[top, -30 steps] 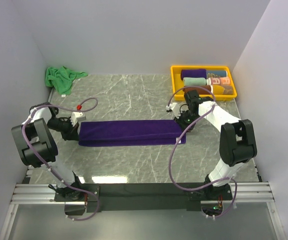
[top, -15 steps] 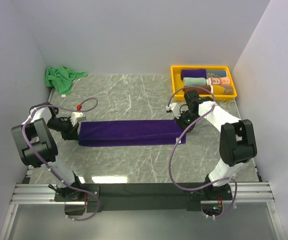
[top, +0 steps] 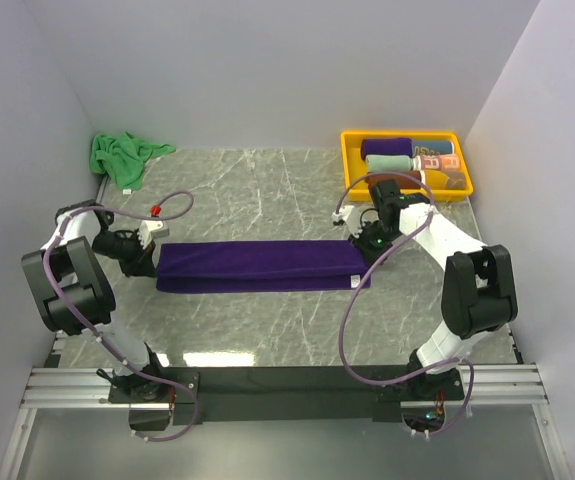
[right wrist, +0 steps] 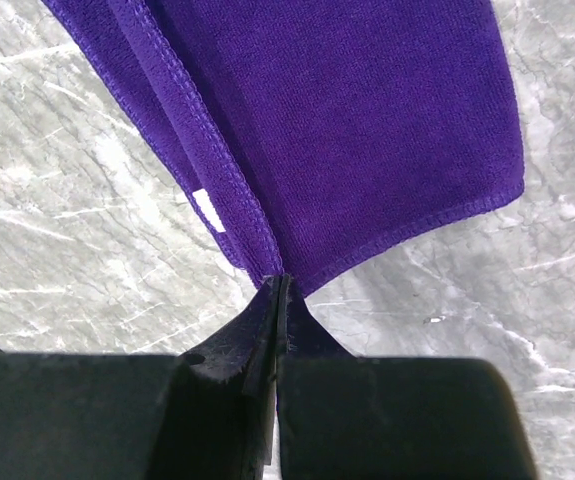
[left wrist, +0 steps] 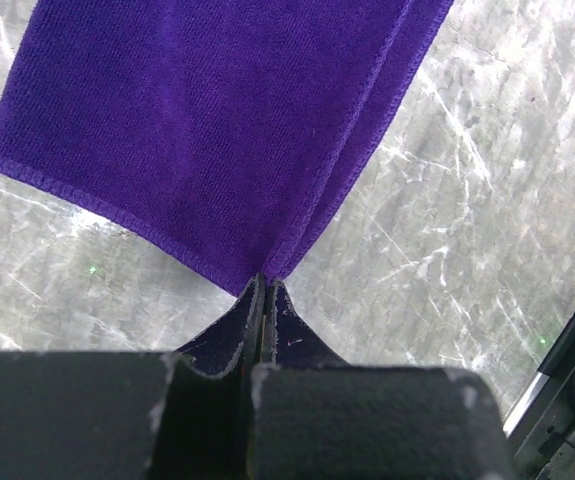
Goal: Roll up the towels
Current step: Fold the towel
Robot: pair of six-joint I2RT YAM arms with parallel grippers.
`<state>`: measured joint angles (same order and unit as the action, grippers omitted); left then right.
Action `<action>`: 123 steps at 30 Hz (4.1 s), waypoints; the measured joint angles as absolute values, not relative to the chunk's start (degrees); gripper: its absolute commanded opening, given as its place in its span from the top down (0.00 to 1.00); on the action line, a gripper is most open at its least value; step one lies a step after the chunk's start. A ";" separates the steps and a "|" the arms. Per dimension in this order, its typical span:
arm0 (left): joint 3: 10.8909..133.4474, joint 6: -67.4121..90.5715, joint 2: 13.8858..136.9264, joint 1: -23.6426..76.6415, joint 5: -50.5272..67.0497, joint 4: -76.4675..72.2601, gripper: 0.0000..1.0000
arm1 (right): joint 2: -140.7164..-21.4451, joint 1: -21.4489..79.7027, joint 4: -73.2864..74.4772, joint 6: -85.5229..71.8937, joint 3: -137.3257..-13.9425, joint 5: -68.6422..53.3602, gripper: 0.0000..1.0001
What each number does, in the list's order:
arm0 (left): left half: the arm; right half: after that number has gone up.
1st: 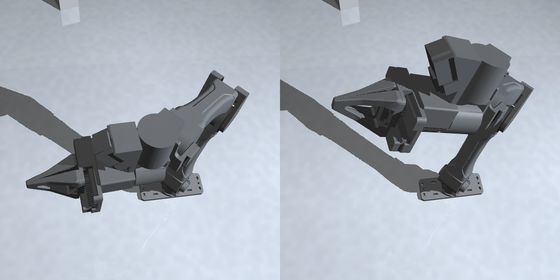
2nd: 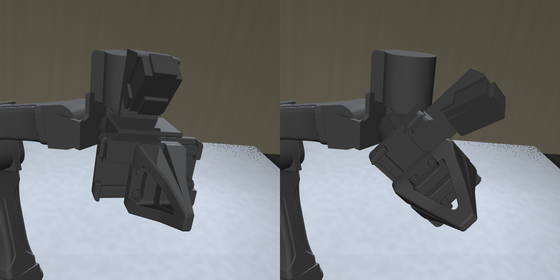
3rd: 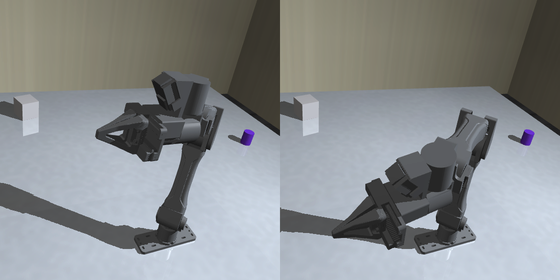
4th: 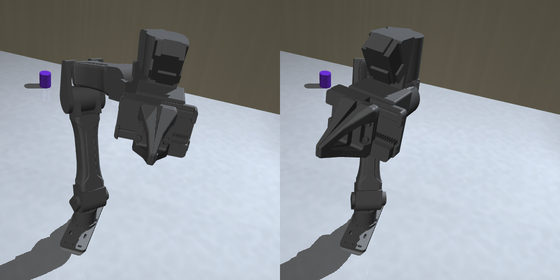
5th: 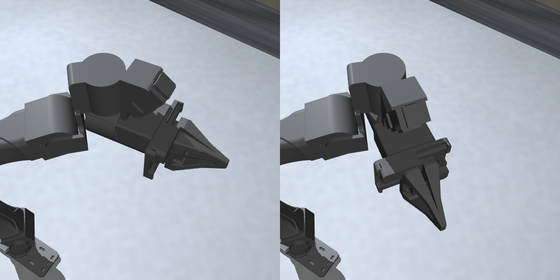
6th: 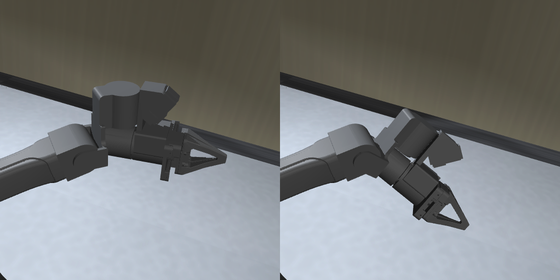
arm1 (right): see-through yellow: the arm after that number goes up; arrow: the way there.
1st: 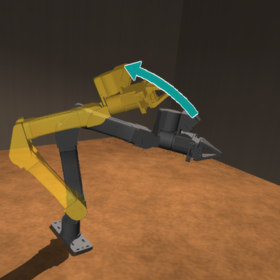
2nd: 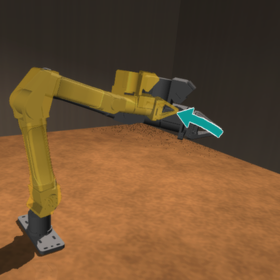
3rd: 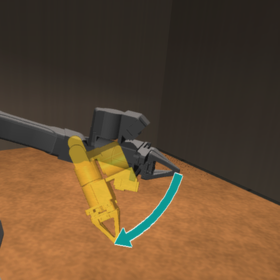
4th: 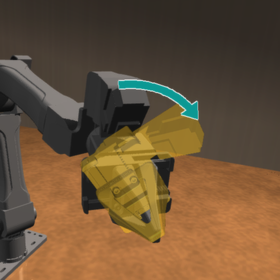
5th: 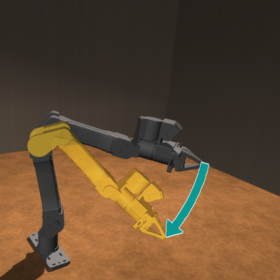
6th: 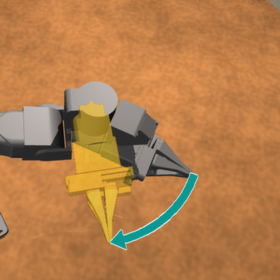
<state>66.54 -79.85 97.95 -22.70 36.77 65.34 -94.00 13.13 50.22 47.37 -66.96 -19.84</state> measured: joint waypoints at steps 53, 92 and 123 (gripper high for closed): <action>60.16 -49.82 87.57 -14.70 39.81 53.52 0.60 | -107.18 15.77 51.40 27.99 -71.72 -3.88 0.65; 60.34 -9.50 59.07 -19.79 16.01 17.02 0.01 | -110.50 6.87 45.06 6.46 -74.24 -8.71 0.97; 69.71 1.30 74.32 -19.81 18.09 32.56 0.01 | -102.54 20.21 51.48 8.71 -78.61 -17.58 1.00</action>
<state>69.71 1.30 74.32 -19.81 18.09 32.56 -102.54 20.21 51.48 8.71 -78.61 -17.58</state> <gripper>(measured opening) 0.994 0.010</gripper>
